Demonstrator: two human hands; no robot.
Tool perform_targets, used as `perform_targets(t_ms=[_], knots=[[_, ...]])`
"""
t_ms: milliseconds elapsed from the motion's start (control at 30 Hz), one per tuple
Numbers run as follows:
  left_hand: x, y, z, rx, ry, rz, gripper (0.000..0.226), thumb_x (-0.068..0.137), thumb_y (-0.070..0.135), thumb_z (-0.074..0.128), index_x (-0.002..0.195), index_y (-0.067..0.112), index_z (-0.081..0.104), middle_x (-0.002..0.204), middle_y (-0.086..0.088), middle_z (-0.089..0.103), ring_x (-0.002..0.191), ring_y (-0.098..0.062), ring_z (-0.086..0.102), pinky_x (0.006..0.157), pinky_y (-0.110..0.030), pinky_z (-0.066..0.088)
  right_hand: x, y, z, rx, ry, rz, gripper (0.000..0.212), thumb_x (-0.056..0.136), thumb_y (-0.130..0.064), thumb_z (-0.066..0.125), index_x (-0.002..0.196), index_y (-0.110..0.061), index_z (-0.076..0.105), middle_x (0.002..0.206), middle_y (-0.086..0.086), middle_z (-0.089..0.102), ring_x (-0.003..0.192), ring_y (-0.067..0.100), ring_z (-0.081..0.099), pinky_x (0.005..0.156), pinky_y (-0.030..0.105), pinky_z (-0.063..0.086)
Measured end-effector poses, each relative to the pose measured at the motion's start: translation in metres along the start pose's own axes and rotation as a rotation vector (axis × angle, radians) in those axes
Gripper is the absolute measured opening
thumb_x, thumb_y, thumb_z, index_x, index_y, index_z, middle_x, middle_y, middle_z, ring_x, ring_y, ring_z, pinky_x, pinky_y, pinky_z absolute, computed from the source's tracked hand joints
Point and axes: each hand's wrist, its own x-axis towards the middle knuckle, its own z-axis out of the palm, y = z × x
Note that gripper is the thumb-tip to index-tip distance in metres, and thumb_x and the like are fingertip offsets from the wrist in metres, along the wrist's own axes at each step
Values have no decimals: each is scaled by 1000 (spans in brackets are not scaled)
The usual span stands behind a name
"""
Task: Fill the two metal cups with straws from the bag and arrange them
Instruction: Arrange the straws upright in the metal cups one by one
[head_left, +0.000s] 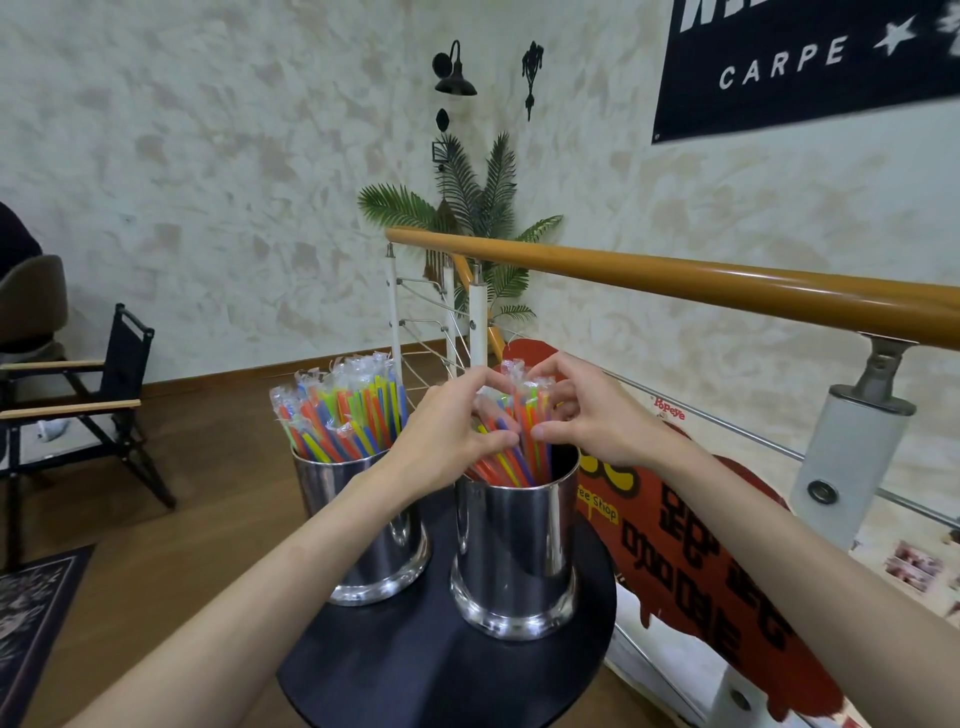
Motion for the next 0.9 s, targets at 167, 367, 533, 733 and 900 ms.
perform_targets(t_ms=[167,367,533,733,900], knots=[[0,1,0,36,-20,7,47,80,21,84,115,34,55,83,19,75,84,3,67,90,-33,52,1,1,1,-18,-2,-7,51,83,-15,83,120,-29,52,91,-13,65,83,11,69,82,40,60],[-1,1,0,39,-18,7,48,80,23,84,114,36,54,82,19,74,84,4,67,93,-33,50,-3,2,3,15,12,-9,45,83,-19,83,115,-29,54,97,-8,71,83,6,70,77,27,56],[-2,-1,0,55,-4,28,44,82,33,82,115,37,54,81,17,74,88,2,65,87,-29,49,-11,7,7,-16,51,4,36,84,-32,82,108,-31,55,95,-6,74,86,6,72,79,31,59],[-3,9,5,263,129,86,39,84,57,68,112,30,62,78,16,67,77,4,61,77,-25,47,-16,5,11,10,131,21,30,74,-50,84,85,-34,61,74,-17,70,72,-4,67,65,18,49],[6,10,11,270,143,73,32,84,56,71,104,32,63,83,15,66,75,3,57,65,-18,39,-19,-1,7,6,142,14,31,75,-32,89,67,-35,59,57,-25,61,56,-3,57,54,12,38]])
